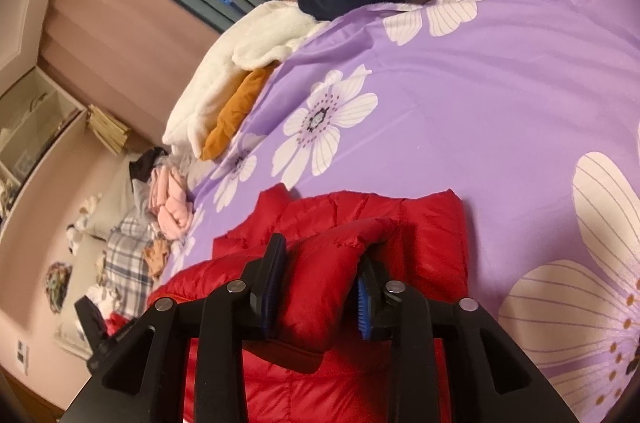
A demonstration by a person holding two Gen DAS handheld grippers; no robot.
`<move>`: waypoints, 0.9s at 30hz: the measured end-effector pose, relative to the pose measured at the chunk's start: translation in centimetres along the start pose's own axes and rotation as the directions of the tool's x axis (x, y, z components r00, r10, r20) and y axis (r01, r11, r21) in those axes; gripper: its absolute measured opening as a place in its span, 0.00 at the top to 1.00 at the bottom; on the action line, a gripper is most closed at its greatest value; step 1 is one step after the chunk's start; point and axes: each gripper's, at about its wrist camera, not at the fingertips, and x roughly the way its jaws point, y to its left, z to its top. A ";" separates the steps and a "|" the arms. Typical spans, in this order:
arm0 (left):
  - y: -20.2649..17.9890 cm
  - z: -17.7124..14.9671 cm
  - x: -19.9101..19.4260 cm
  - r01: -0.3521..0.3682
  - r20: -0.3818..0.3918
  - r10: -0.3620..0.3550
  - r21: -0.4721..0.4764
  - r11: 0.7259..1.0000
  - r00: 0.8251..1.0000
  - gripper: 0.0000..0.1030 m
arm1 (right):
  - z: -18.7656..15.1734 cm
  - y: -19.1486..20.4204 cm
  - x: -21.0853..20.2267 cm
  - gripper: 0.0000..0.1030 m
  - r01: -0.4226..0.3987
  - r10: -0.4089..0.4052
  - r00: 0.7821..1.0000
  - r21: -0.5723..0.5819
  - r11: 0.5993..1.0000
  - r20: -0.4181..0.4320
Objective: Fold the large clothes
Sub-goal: 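Open both tools and release the folded hem onto the jacket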
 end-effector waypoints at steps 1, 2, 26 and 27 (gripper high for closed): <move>0.1 0.1 -0.2 0.008 0.003 -0.008 -0.008 1.000 1.000 0.63 | 0.1 0.0 -0.2 0.64 -0.001 0.000 1.000 0.008 1.000 0.006; 0.2 0.2 -0.4 0.016 0.003 -0.016 -0.012 1.000 1.000 0.61 | 0.1 -0.2 -0.5 0.61 0.001 -0.001 1.000 0.020 1.000 0.016; -1.0 -1.5 -6.1 -0.144 0.175 0.121 0.121 0.982 0.977 0.15 | 0.0 2.7 -5.7 0.46 0.152 -0.134 0.975 -0.088 0.985 0.179; -1.3 -1.8 -6.2 -0.145 0.177 0.120 0.136 0.980 0.977 0.15 | -0.3 3.2 -5.7 0.46 0.169 -0.146 0.973 -0.119 0.978 0.181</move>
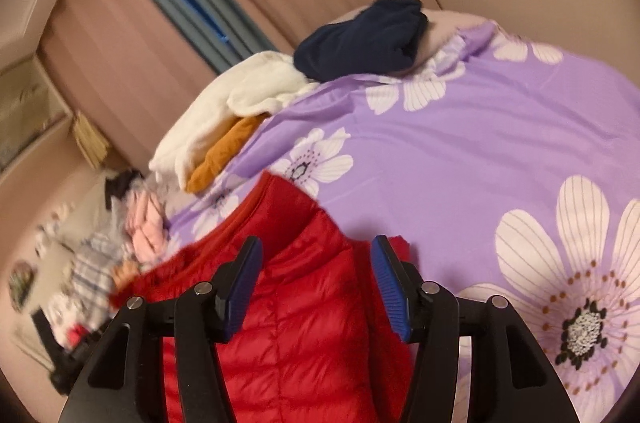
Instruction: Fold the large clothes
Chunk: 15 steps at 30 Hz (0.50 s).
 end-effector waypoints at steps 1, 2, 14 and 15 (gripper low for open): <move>-0.3 -0.2 -0.1 0.003 0.001 -0.003 0.015 1.000 1.000 0.15 | -0.3 0.6 0.0 0.46 0.011 -0.011 1.000 -0.032 0.999 0.000; -0.6 -0.6 -0.1 0.011 -0.001 -0.011 0.035 0.999 1.000 0.15 | -0.4 0.8 0.0 0.46 0.018 -0.018 1.000 -0.052 0.998 0.000; -2.1 -5.4 2.1 0.041 -0.136 -0.024 0.124 0.991 0.990 0.23 | -5.9 4.2 2.8 0.46 0.050 -0.092 0.989 -0.317 0.947 -0.119; -2.0 -5.9 2.2 0.046 -0.148 -0.027 0.125 0.991 0.989 0.23 | -6.6 4.0 3.2 0.46 0.065 -0.114 0.985 -0.331 0.941 -0.132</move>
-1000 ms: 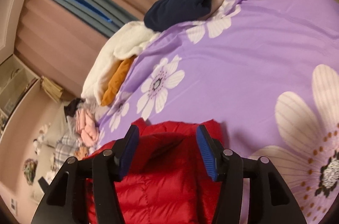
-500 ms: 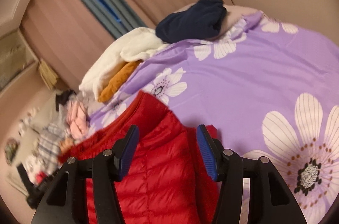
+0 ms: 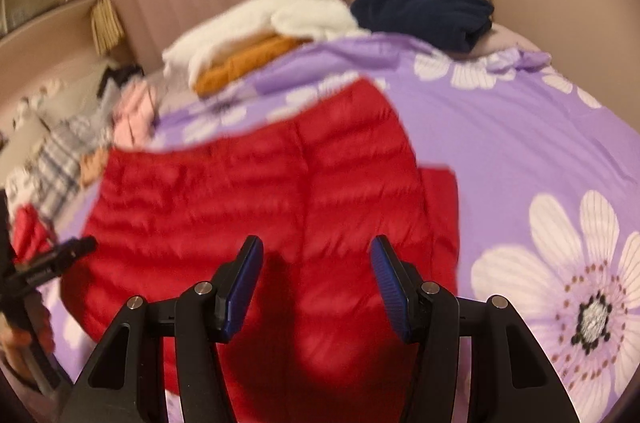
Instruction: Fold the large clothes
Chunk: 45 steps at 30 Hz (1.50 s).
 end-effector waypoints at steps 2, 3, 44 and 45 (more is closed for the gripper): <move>0.4 -1.0 0.3 0.013 -0.017 -0.013 -0.010 1.000 1.000 0.22 | -1.1 -0.3 0.6 0.46 0.011 -0.011 1.000 -0.010 1.000 -0.026; 0.6 -1.6 0.4 0.021 -0.024 -0.022 -0.019 1.000 0.999 0.21 | -1.7 -0.4 0.6 0.46 0.007 -0.007 1.000 -0.007 1.000 -0.031; -4.1 -1.7 -2.1 0.130 0.007 -0.131 0.074 0.989 0.991 0.20 | -1.9 5.9 -1.4 0.45 -0.221 0.216 0.975 -0.150 0.964 -0.049; -4.0 -1.2 -2.0 0.124 0.014 -0.125 0.062 0.990 0.992 0.20 | -1.7 5.5 -1.9 0.45 -0.211 0.210 0.977 -0.143 0.967 -0.026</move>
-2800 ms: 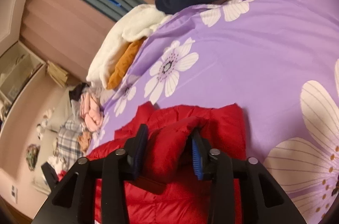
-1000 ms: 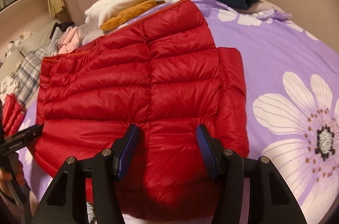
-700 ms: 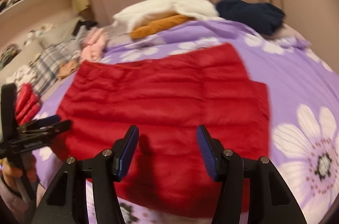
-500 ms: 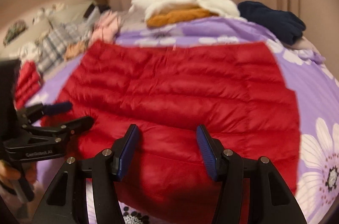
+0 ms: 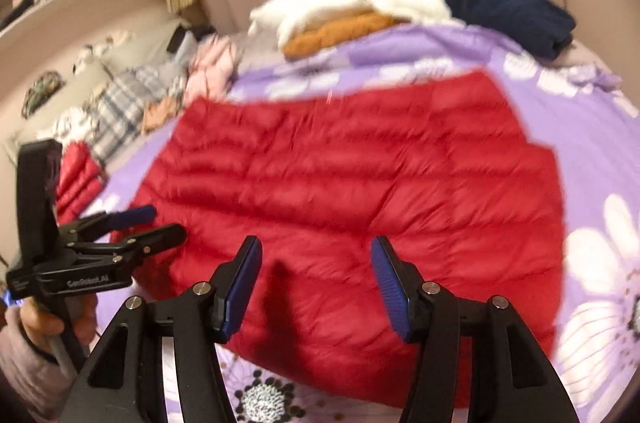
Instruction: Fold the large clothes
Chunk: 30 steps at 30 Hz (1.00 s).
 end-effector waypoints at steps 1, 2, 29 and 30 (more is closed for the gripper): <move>0.2 0.5 0.2 0.000 0.001 0.000 -0.012 1.000 1.000 0.20 | 0.5 -0.5 -0.5 0.45 0.010 -0.010 1.000 0.018 1.000 0.025; 0.6 1.4 0.7 0.006 0.008 -0.006 -0.031 1.000 1.000 0.20 | 0.9 -1.0 -0.7 0.45 0.011 -0.013 0.999 0.033 0.999 0.038; 4.5 2.4 2.5 -0.059 -0.050 0.054 -0.117 0.991 0.997 0.19 | 1.1 -9.7 -0.4 0.43 0.194 -0.194 0.980 0.321 0.927 -0.033; 4.5 2.0 1.9 -0.067 -0.043 0.062 -0.112 0.991 0.997 0.19 | 1.2 -9.0 -1.1 0.43 0.203 -0.210 0.978 0.290 0.935 -0.010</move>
